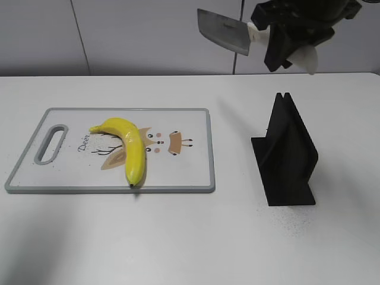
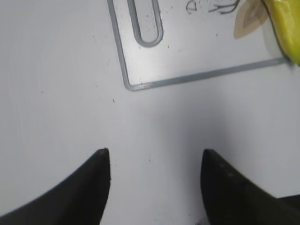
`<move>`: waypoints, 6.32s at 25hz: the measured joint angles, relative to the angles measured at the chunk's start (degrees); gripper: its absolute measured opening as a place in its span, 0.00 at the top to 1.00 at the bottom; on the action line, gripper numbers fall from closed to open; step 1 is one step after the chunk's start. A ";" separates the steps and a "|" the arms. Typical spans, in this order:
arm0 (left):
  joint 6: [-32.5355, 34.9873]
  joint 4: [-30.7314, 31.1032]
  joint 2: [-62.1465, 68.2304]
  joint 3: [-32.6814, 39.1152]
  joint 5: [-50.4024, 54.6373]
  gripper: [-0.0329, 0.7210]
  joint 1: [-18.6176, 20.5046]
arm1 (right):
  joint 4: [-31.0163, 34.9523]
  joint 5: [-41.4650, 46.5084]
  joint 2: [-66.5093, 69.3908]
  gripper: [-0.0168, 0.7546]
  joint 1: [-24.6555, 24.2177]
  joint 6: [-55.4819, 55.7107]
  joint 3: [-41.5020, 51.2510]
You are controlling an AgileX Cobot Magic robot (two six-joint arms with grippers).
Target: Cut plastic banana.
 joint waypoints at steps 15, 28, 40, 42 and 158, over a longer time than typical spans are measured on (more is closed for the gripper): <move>0.00 -0.17 -33.33 27.93 0.10 0.21 0.00 | 0.00 -11.08 -18.53 0.77 0.00 8.67 27.86; 0.00 -0.63 -61.30 30.25 -3.95 0.30 0.00 | -1.05 -15.97 -22.48 0.77 0.00 11.06 36.85; 0.00 -1.68 -74.13 35.92 -7.27 0.30 0.00 | -5.30 -19.82 -22.55 0.77 0.00 18.30 37.26; -0.14 -1.68 -74.13 35.92 -7.32 0.30 0.00 | -7.66 -19.88 -22.60 0.77 0.00 20.64 37.55; -3.01 -0.04 -74.13 35.92 -7.41 0.30 0.00 | -3.57 -9.96 -100.69 0.22 -22.08 -3.96 66.56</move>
